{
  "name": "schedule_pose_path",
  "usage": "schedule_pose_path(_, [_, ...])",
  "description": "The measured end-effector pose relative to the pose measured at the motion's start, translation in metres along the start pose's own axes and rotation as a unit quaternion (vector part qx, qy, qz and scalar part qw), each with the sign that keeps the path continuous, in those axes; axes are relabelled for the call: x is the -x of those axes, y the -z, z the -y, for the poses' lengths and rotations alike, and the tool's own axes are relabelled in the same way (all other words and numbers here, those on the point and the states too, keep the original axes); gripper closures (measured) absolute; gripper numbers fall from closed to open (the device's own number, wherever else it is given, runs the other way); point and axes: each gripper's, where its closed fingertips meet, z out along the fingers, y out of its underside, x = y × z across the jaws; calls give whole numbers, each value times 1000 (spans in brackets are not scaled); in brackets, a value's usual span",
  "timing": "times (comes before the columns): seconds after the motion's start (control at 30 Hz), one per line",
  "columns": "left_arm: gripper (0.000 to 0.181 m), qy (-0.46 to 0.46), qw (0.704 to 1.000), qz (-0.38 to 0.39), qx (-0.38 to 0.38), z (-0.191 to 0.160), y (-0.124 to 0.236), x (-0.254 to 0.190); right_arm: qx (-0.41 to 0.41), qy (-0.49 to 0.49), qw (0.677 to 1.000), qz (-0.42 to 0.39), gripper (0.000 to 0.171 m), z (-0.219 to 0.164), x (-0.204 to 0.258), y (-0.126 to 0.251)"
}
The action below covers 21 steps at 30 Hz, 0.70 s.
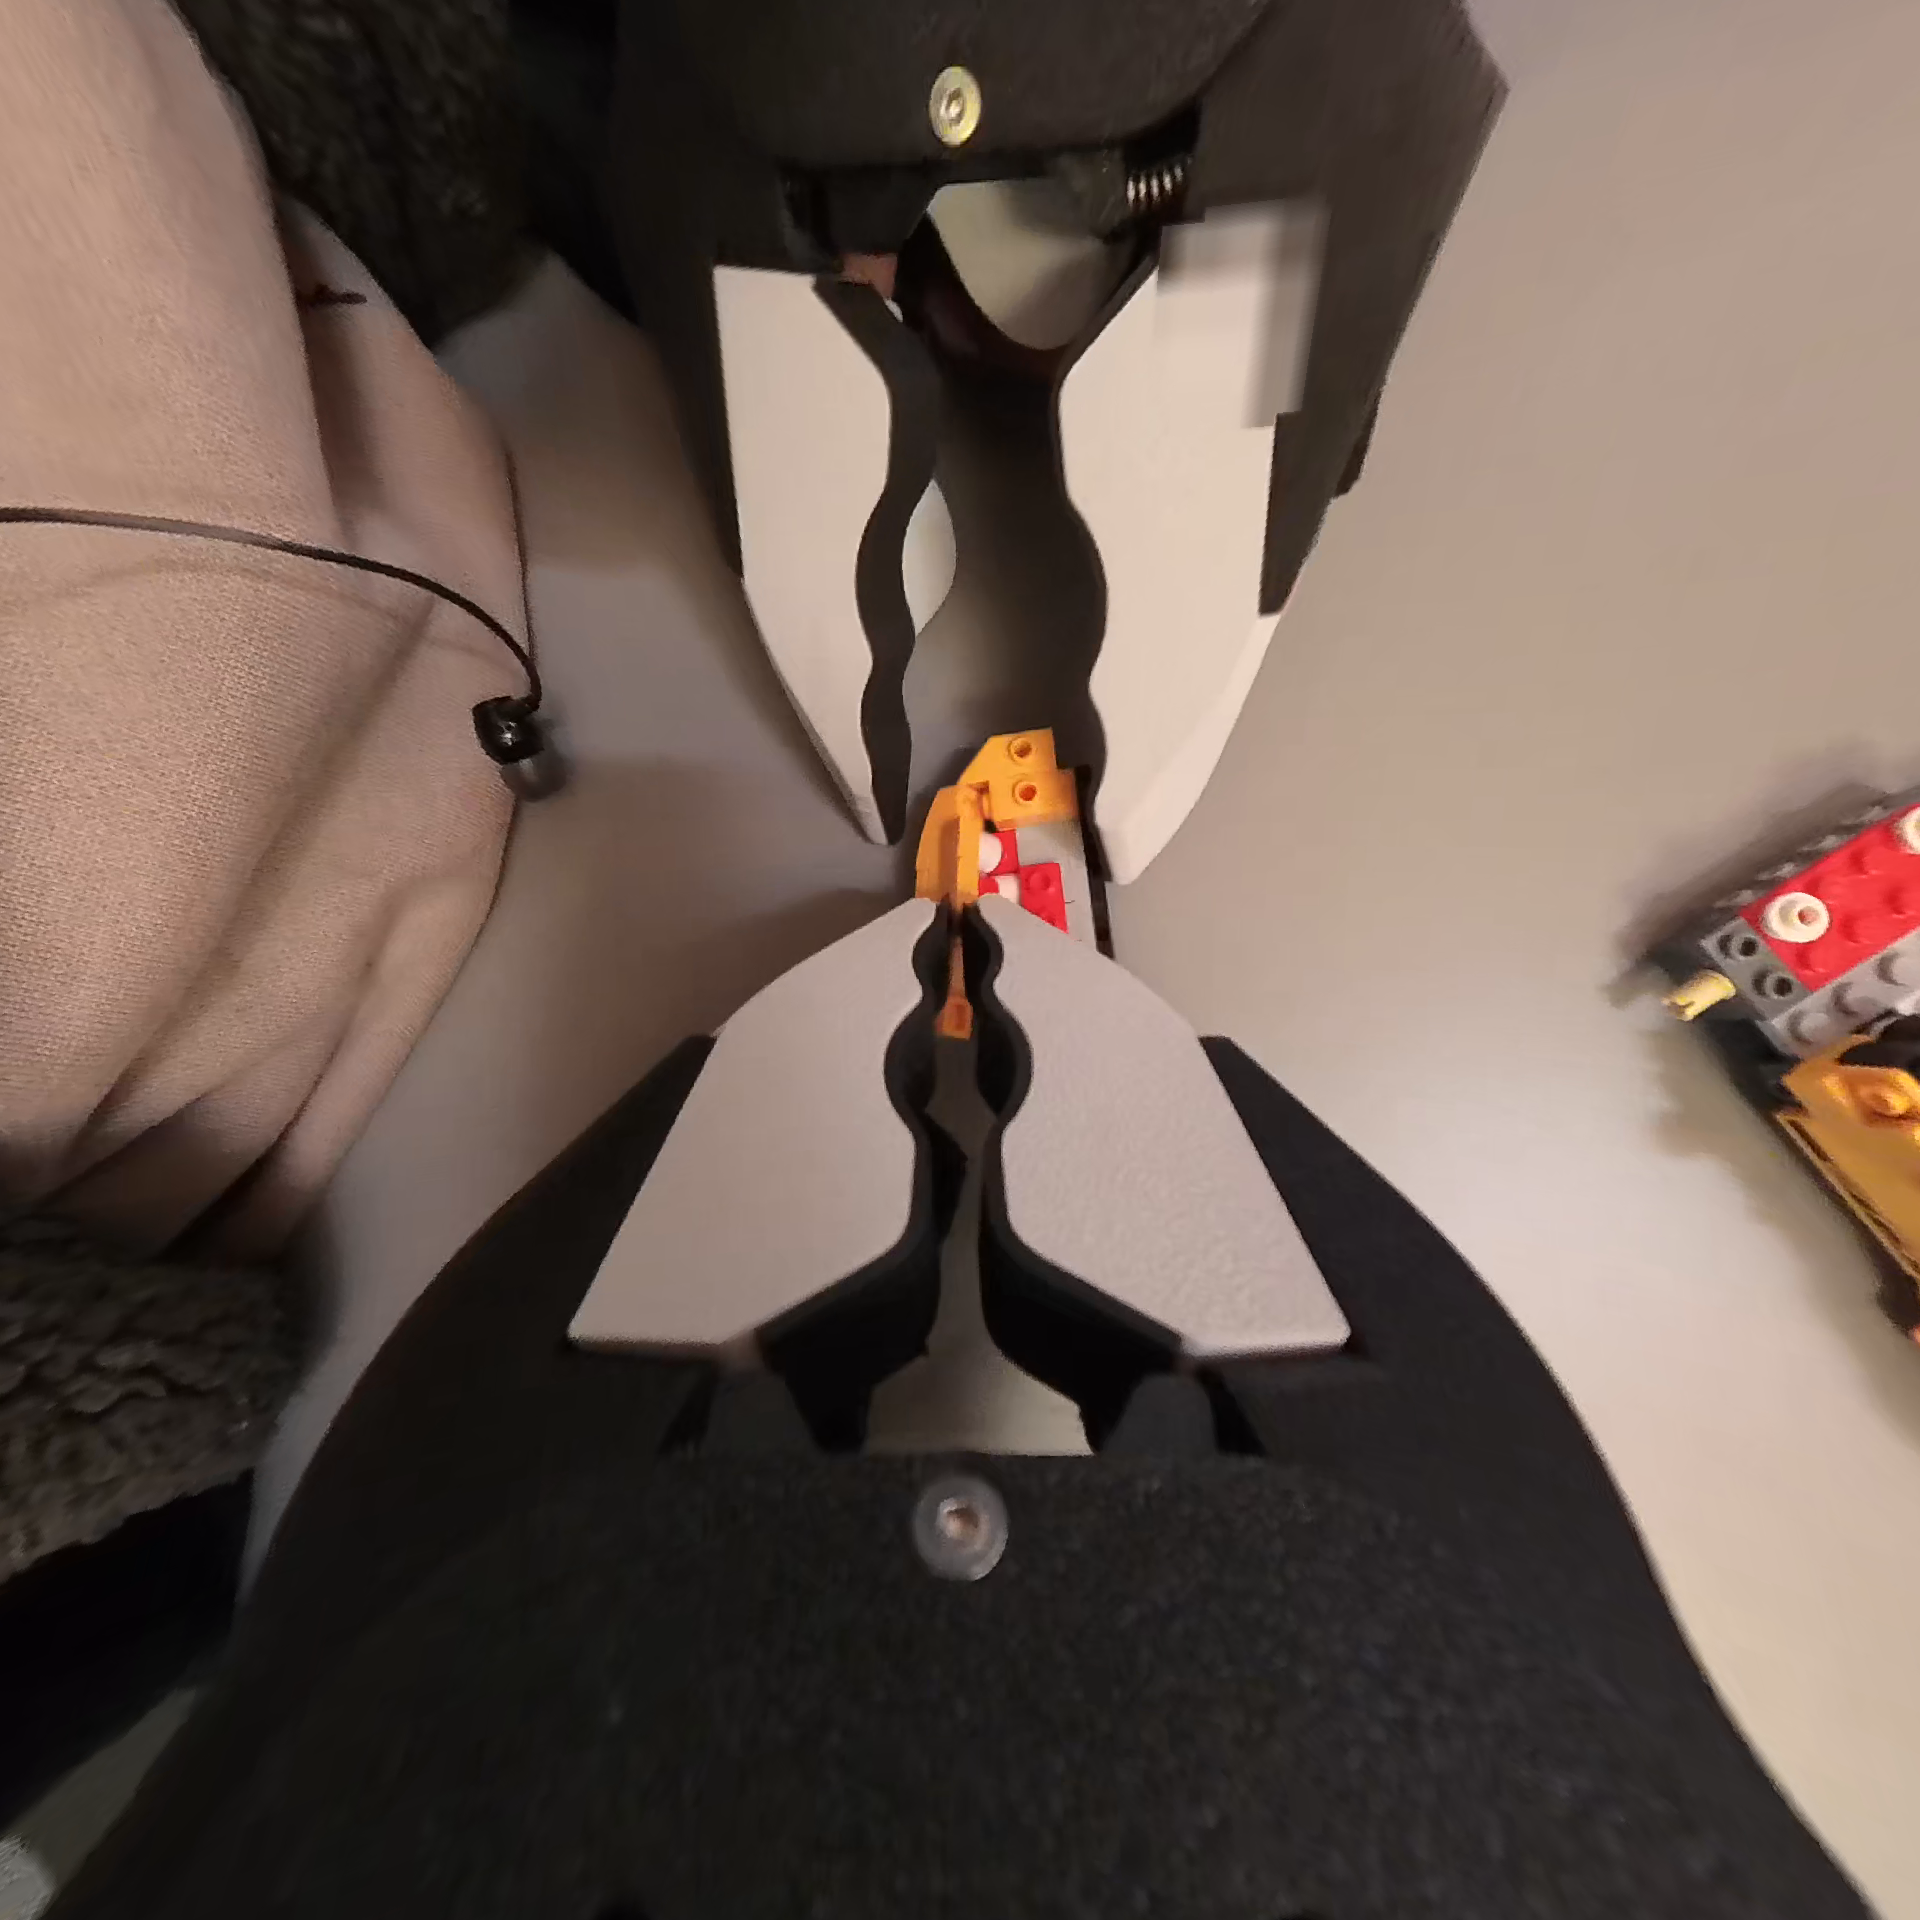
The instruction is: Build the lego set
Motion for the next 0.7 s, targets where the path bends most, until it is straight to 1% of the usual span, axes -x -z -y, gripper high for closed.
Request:
schedule_pose_path(0.2, [141,16,1000,-4,-7,2,-2,2,17,-27,999,25,170,0,-4,0])
schedule_pose_path(0.33, [148,22,1000,-2,-11,3,-2,5,18,-61,997,49,169,0,-5,0])
schedule_pose_path(0.43, [149,25,1000,-3,-12,3,-3,5,18,-84,994,60,169,1,-8,0])
schedule_pose_path(0.6, [149,26,1000,-3,-12,4,-2,5,19,-64,996,54,168,1,-8,0])
schedule_pose_path(0.7, [149,26,1000,0,-11,4,-2,5,16,-48,998,31,164,1,-10,1])
